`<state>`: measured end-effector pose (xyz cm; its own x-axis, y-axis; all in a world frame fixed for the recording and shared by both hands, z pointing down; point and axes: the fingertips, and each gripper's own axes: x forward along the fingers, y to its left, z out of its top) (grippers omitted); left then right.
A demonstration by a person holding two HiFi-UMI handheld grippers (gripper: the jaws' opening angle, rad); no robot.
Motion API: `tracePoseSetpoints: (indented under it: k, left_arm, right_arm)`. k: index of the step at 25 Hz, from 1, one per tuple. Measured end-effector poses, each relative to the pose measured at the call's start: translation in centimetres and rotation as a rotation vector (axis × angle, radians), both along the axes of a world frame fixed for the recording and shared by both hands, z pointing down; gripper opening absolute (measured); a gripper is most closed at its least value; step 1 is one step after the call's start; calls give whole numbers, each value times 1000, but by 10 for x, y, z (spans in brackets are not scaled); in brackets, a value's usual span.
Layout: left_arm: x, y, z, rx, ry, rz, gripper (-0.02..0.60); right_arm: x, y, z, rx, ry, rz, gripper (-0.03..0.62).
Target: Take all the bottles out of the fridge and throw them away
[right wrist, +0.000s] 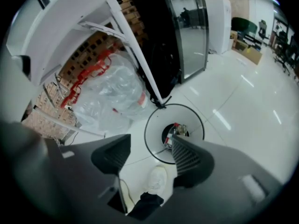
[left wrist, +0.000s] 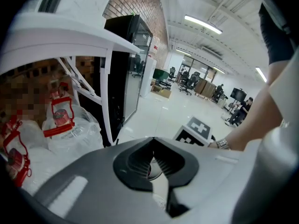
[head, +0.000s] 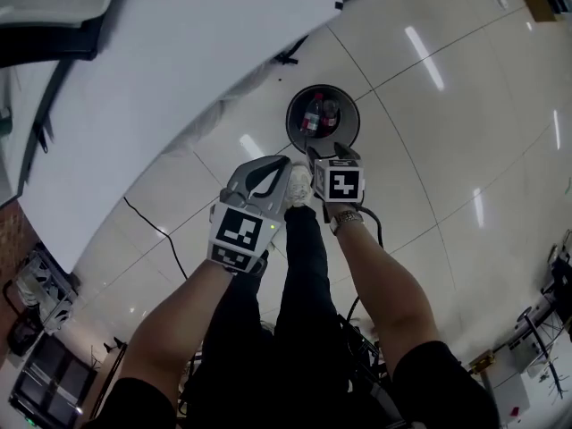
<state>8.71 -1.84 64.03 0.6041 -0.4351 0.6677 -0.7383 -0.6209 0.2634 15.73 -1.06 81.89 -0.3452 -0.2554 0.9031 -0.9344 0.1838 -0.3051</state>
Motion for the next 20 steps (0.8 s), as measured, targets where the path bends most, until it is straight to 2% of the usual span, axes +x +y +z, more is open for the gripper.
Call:
tracePoseSetpoints:
  k: [6, 10, 17, 20]
  left_arm:
    - [-16, -8, -61, 59, -2, -90, 3]
    - [-33, -11, -110, 120, -1, -183, 3]
    - [-74, -7, -201, 253, 28, -347, 4]
    - [-106, -4, -240, 315, 43, -408, 3]
  right_arm:
    - [-33, -19, -93, 119, -63, -95, 276]
    - [-53, -32, -166, 224, -107, -173, 276]
    - [-90, -38, -295, 408, -188, -288, 264]
    - [-121, -39, -349, 503, -213, -356, 253]
